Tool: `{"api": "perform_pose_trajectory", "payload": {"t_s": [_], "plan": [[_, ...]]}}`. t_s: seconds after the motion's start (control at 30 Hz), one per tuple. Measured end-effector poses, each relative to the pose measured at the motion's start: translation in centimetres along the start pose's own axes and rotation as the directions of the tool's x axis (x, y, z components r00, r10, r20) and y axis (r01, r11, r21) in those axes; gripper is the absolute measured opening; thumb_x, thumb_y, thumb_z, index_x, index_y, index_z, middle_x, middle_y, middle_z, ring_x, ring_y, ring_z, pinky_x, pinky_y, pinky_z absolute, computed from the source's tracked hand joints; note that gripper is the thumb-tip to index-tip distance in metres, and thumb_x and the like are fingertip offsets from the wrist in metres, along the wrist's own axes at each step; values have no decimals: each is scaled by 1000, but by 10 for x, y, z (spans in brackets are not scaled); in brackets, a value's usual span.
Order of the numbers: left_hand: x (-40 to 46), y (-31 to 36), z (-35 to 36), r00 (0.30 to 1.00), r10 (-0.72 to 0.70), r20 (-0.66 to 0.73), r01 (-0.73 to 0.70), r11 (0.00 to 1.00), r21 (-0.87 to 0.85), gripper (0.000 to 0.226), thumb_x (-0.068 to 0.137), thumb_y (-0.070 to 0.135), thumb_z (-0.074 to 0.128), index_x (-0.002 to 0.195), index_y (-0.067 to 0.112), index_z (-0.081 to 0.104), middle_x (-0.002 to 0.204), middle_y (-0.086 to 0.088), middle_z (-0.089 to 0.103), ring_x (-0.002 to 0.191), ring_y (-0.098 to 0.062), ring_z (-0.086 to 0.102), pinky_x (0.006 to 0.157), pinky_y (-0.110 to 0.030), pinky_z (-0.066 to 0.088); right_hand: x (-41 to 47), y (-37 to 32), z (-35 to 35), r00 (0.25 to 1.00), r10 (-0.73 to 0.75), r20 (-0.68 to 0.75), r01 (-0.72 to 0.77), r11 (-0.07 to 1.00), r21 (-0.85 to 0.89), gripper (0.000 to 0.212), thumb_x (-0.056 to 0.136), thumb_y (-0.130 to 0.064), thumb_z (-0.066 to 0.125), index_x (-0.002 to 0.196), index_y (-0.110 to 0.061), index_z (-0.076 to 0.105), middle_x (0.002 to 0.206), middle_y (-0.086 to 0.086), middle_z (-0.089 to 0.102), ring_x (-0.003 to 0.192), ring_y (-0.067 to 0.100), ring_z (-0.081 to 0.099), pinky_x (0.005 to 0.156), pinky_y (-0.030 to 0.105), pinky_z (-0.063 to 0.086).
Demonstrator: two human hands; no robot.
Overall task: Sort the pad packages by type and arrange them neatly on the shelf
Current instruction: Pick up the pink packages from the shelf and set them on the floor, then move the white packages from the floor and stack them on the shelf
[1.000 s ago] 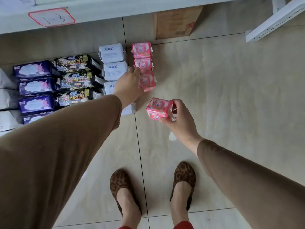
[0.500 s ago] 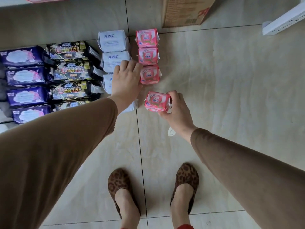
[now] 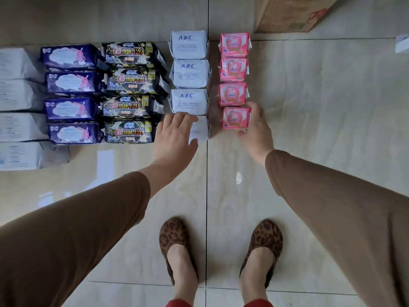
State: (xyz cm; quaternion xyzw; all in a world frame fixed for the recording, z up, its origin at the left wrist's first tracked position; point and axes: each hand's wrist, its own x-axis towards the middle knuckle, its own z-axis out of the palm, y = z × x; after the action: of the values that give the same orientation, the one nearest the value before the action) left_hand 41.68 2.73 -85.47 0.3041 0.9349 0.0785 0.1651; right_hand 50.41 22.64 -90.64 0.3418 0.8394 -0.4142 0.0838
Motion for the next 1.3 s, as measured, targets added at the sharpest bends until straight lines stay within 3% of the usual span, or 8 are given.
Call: {"api": "perform_pose_trajectory", "payload": {"t_s": [0.1, 0.17, 0.27, 0.37, 0.5, 0.67, 1.0, 1.3], "plan": [[-16, 0, -6, 999, -39, 8, 40, 999, -24, 47, 82, 23, 67, 127, 20, 53, 124, -2, 54, 115, -28, 45, 95, -39, 37, -15, -2, -13, 997, 53, 55, -57, 995, 78, 88, 81, 3, 64, 154, -22, 21, 151, 4, 34, 125, 23, 53, 96, 38, 51], [-28, 2, -19, 998, -62, 20, 63, 997, -38, 48, 83, 22, 67, 129, 19, 53, 126, -3, 53, 117, -29, 45, 98, -39, 36, -31, -8, -27, 992, 98, 79, -106, 990, 97, 89, 84, -1, 67, 156, -23, 18, 155, 3, 28, 129, 24, 51, 100, 43, 49], [-53, 6, -50, 990, -115, 76, 119, 992, -40, 51, 85, 23, 65, 133, 18, 50, 132, -3, 51, 123, -28, 43, 103, -40, 33, -65, -29, -53, 992, 89, 90, -96, 993, 70, 78, 86, -6, 68, 151, -22, 28, 149, 2, 33, 122, 23, 55, 98, 44, 50], [-82, 9, -92, 968, -189, 163, 196, 980, -26, 55, 88, 28, 62, 140, 20, 44, 140, 0, 44, 130, -25, 37, 106, -40, 32, -105, -68, -81, 993, 36, 115, -34, 999, -16, 60, 86, -12, 66, 139, -24, 41, 137, -2, 42, 110, 22, 59, 91, 37, 49], [-125, 5, -160, 943, -268, 199, 280, 959, -34, 58, 90, 32, 59, 144, 22, 41, 145, 0, 44, 132, -24, 38, 107, -40, 33, -154, -139, -108, 976, -20, 219, 47, 992, -120, 49, 88, -17, 64, 133, -20, 46, 133, 2, 50, 120, 26, 49, 95, 39, 44], [-183, -14, -238, 932, -340, 127, 354, 929, -111, 59, 88, 32, 63, 142, 21, 45, 142, 0, 48, 131, -24, 42, 105, -40, 37, -205, -233, -118, 959, -125, 254, 168, 974, -154, 46, 89, -18, 63, 133, -18, 49, 134, 2, 53, 126, 22, 41, 91, 28, 34], [-290, -148, -304, 901, -422, 100, 433, 884, -174, 56, 83, 32, 68, 135, 20, 51, 135, -2, 53, 126, -28, 45, 98, -40, 41, -279, -375, -34, 942, -162, 295, 230, 950, -211, 40, 91, -24, 61, 129, -20, 51, 133, -1, 55, 124, 22, 43, 94, 32, 39], [-314, -287, -317, 894, -407, 188, 431, 896, -110, 59, 83, 29, 68, 137, 18, 48, 136, -6, 49, 123, -29, 45, 98, -41, 42, -308, -436, 71, 942, -115, 316, 192, 956, -223, 40, 92, -24, 61, 131, -19, 51, 133, 2, 54, 124, 24, 43, 100, 35, 41]]}}
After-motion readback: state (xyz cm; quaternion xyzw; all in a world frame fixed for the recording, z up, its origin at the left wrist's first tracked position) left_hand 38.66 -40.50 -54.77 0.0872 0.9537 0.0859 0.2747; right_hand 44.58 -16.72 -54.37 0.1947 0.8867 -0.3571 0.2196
